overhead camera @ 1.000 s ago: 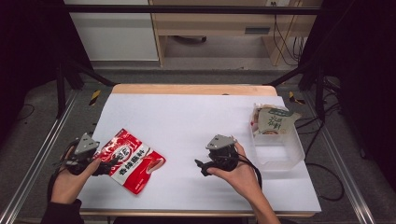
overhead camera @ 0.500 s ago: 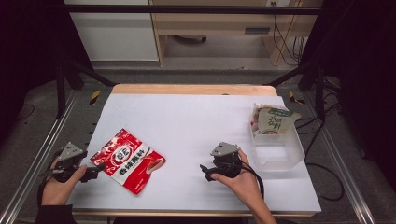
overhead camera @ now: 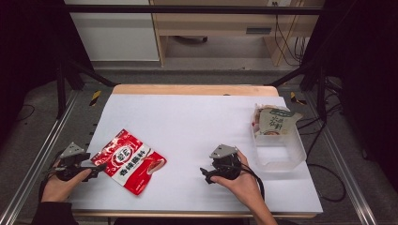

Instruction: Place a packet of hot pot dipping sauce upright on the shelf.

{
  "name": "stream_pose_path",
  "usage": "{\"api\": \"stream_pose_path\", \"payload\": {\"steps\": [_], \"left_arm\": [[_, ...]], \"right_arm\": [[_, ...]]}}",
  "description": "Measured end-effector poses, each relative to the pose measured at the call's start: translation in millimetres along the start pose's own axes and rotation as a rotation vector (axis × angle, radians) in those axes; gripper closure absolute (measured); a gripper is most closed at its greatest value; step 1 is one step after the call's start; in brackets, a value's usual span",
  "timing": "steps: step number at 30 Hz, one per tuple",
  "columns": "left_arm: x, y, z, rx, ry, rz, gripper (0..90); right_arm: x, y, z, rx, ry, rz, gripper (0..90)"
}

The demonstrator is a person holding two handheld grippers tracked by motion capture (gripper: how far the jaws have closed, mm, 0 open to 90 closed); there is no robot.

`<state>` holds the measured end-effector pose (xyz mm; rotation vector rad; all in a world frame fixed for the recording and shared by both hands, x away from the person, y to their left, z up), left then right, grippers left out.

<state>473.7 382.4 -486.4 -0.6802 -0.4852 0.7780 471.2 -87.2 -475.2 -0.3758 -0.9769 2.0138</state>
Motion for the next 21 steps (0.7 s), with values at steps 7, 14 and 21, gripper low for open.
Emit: {"api": "stream_pose_path", "payload": {"steps": [7,14,21], "left_arm": [[-0.3,0.4,-3.4,0.017,-0.003,0.011,15.9],[0.2,2.2,-3.8,0.028,0.016,0.033,20.8],[-5.8,-2.4,0.9,-0.001,0.03,0.035,26.3]], "right_arm": [[-1.0,1.3,-1.4,0.012,0.004,0.006,11.0],[-0.7,2.0,-2.4,0.021,0.004,0.009,11.2],[-1.8,1.5,-1.3,0.01,0.001,-0.002,11.6]]}}
Point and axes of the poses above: each handheld gripper's, and its own axes: z roughly backward along the jaws, y roughly out of its underside, x roughly to its left, the point moved 3 cm from there along -z, roughly forward along the jaws, and after that the axes turned 15 degrees about -z, right-handed, at the moved point
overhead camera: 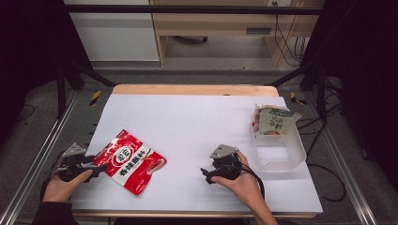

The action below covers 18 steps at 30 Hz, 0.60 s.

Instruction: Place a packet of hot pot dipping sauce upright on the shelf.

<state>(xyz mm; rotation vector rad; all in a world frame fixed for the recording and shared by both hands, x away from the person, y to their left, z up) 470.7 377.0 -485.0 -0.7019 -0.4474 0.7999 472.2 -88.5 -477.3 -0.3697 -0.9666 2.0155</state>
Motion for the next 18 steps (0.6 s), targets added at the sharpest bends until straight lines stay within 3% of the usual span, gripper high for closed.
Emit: {"api": "stream_pose_path", "payload": {"steps": [5,8,11,18], "left_arm": [[-5.8,-3.0,6.7,-0.027,0.045,0.021,33.4],[-6.6,-3.4,6.8,-0.04,0.092,0.051,43.0],[-3.6,-4.3,3.3,-0.024,0.079,0.058,49.5],[-0.6,-10.3,-0.7,0.02,0.021,0.049,80.2]], "right_arm": [[-0.4,0.2,-0.1,0.003,-0.004,0.0,11.9],[-0.2,0.5,-1.2,0.008,-0.003,0.002,12.0],[-0.1,0.9,-1.9,0.011,-0.005,0.004,12.1],[0.6,0.6,-1.7,0.012,-0.014,0.01,12.6]]}}
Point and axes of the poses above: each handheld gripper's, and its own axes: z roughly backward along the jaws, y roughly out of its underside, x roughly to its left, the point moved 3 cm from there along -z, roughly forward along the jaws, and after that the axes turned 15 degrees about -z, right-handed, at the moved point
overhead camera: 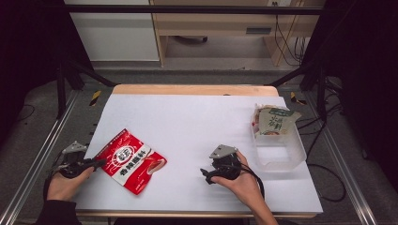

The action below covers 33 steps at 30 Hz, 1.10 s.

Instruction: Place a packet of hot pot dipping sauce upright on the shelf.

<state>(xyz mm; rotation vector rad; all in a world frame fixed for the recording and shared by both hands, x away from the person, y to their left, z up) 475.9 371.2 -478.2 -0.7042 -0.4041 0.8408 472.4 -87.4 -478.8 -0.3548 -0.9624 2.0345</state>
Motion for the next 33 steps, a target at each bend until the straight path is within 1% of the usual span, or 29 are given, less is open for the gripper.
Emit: {"api": "stream_pose_path", "payload": {"steps": [1,2,3,5,8,10,13,15,18,20,22,25,26,28,29,31,33], "left_arm": [[-1.0,-2.8,2.0,-0.001,-0.005,-0.003,83.6],[-3.6,-7.8,5.9,-0.016,-0.009,-0.009,85.8],[-7.3,-14.3,10.2,-0.039,-0.008,-0.025,87.8],[-14.2,-28.0,16.1,-0.063,-0.003,-0.053,90.0],[-26.9,-48.6,19.3,-0.068,0.021,-0.129,90.0],[-33.8,-63.9,22.5,-0.074,0.029,-0.181,90.0],[-40.4,-82.1,28.1,-0.088,0.046,-0.235,90.0],[-44.6,-94.7,32.1,-0.093,0.064,-0.267,90.0],[-50.3,-111.3,36.2,-0.087,0.076,-0.313,90.0],[-53.2,-120.6,38.9,-0.097,0.091,-0.333,90.0],[-55.8,-128.4,41.3,-0.106,0.111,-0.352,90.0],[-59.1,-137.9,44.4,-0.115,0.127,-0.376,90.0],[-60.2,-140.5,45.4,-0.117,0.131,-0.385,90.0],[-62.2,-145.1,46.7,-0.12,0.143,-0.398,90.0],[-63.2,-147.0,47.0,-0.123,0.146,-0.402,90.0],[-65.2,-150.2,47.7,-0.125,0.158,-0.414,90.0],[-67.6,-152.8,48.6,-0.127,0.165,-0.425,90.0]], "right_arm": [[0.6,-0.4,-0.1,0.003,-0.002,0.0,12.6],[1.0,-0.8,-0.4,0.007,0.001,0.013,12.5],[1.7,-1.5,-0.5,0.014,0.006,0.02,12.5],[3.6,-3.8,-1.3,0.018,-0.002,0.034,12.6],[5.0,-11.0,0.5,0.023,-0.013,0.048,12.7],[5.8,-18.0,4.5,0.017,-0.017,0.055,12.8],[6.5,-29.3,12.5,0.003,-0.047,0.056,14.2],[6.7,-35.7,15.7,0.016,-0.059,0.066,13.5],[6.3,-46.7,19.2,0.035,-0.059,0.091,14.1],[7.3,-55.3,21.8,0.045,-0.074,0.098,14.1],[9.6,-64.1,23.9,0.062,-0.1,0.103,15.4],[13.6,-77.3,26.8,0.092,-0.101,0.153,17.1],[15.6,-81.7,27.8,0.101,-0.106,0.159,19.8],[19.0,-90.7,28.7,0.116,-0.124,0.181,20.9],[20.9,-95.0,29.0,0.123,-0.128,0.179,21.7],[24.4,-104.0,29.5,0.134,-0.148,0.193,25.0],[27.9,-112.8,29.4,0.143,-0.145,0.213,26.6]]}}
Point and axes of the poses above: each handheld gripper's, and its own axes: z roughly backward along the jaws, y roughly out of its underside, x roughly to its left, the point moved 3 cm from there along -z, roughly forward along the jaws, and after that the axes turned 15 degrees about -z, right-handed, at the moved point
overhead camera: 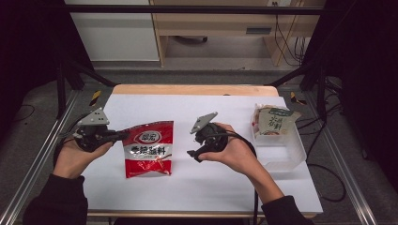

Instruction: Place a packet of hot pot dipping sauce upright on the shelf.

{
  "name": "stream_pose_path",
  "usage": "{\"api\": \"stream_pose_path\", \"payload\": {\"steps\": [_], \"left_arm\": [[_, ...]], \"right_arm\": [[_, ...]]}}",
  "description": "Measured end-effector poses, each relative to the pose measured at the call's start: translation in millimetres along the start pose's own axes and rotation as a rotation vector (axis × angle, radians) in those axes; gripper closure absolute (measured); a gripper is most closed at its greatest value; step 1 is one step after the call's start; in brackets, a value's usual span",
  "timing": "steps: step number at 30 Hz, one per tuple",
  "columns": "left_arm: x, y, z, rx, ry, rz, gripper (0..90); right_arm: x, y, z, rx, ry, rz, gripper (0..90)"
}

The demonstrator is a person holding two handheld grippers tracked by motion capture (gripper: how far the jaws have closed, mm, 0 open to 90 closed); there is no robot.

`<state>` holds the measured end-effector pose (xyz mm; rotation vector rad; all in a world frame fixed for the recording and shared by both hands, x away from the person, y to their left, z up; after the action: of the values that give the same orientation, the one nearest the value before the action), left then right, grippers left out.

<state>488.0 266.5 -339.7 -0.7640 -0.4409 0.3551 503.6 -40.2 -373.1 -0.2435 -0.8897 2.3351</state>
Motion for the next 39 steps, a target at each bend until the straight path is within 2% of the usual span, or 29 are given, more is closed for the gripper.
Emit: {"api": "stream_pose_path", "payload": {"steps": [8,11,16,25,36,39], "left_arm": [[-3.7,-11.0,1.9,0.001,0.012,-0.034,90.0],[-4.6,-14.2,1.9,0.002,0.017,-0.044,90.0],[-5.4,-19.1,1.8,0.004,0.021,-0.056,90.0],[-8.8,-30.9,3.7,0.003,0.032,-0.093,90.0],[-12.2,-43.9,0.9,-0.01,0.044,-0.114,90.0],[-12.7,-45.6,-0.4,-0.013,0.048,-0.118,90.0]], "right_arm": [[4.2,-32.6,-5.5,0.018,-0.036,0.036,33.1],[4.5,-42.1,-10.5,0.036,-0.04,0.047,34.3],[4.8,-54.1,-14.9,0.043,-0.074,0.058,39.0],[9.5,-57.6,-12.3,0.053,-0.116,0.077,47.6],[14.8,-56.5,-7.9,0.052,-0.168,0.102,66.1],[14.5,-56.6,-7.9,0.056,-0.166,0.111,73.8]]}}
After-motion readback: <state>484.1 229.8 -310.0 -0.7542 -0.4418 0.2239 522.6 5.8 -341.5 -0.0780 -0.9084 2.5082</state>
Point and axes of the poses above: each handheld gripper's, and its own axes: z roughly backward along the jaws, y roughly out of its underside, x roughly to its left, the point moved 3 cm from there along -z, roughly forward along the jaws, and after that the axes turned 15 degrees about -z, right-handed, at the moved point
